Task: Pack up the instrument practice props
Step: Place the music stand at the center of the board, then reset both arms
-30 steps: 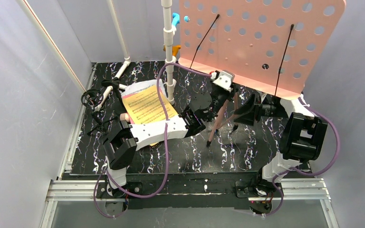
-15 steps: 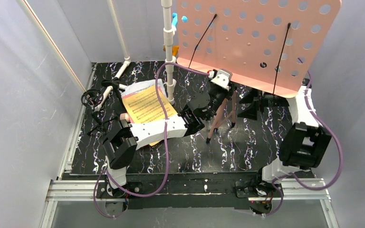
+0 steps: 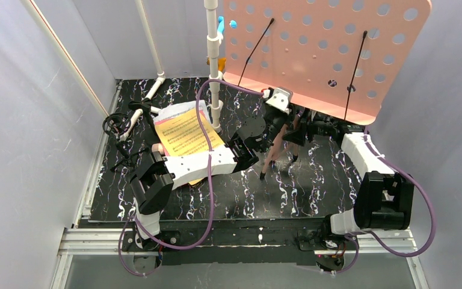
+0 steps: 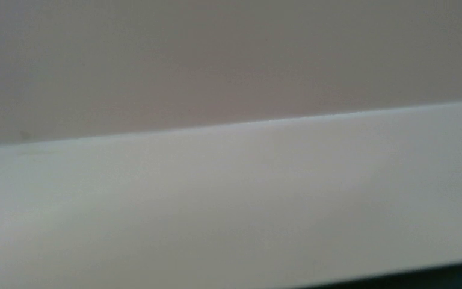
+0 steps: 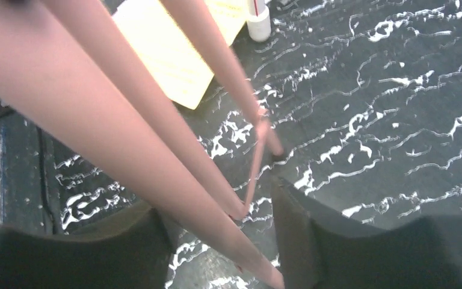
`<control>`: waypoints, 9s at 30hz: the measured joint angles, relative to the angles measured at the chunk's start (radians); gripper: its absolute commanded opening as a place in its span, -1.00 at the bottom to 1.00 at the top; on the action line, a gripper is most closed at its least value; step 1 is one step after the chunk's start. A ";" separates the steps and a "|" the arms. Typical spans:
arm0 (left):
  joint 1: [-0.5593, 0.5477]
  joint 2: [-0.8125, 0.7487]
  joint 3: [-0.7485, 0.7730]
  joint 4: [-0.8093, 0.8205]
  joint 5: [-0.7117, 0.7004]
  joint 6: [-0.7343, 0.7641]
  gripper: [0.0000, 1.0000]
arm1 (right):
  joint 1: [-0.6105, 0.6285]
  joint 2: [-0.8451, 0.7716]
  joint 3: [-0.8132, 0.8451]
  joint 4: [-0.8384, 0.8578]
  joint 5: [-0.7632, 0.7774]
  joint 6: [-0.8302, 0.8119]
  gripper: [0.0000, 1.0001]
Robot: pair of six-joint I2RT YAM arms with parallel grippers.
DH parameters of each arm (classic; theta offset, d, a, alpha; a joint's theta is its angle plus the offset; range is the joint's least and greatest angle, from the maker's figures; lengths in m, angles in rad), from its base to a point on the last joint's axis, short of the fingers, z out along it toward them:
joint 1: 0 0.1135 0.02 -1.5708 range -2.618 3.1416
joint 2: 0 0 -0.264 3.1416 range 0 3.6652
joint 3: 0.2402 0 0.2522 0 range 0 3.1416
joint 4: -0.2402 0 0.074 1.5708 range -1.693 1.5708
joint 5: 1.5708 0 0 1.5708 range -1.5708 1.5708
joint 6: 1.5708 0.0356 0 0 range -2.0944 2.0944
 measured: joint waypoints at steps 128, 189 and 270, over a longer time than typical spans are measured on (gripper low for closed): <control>0.121 -1.016 -0.918 -0.913 0.379 -0.739 0.96 | -0.228 -0.479 -0.261 0.026 0.271 0.788 0.97; 0.912 -1.204 -0.572 -1.443 0.654 -0.560 0.96 | -0.238 -0.398 0.139 -0.323 0.476 0.512 0.97; 0.912 -1.271 -0.615 -1.470 0.698 -0.600 0.96 | -0.238 -0.441 0.139 -0.383 0.476 0.511 0.97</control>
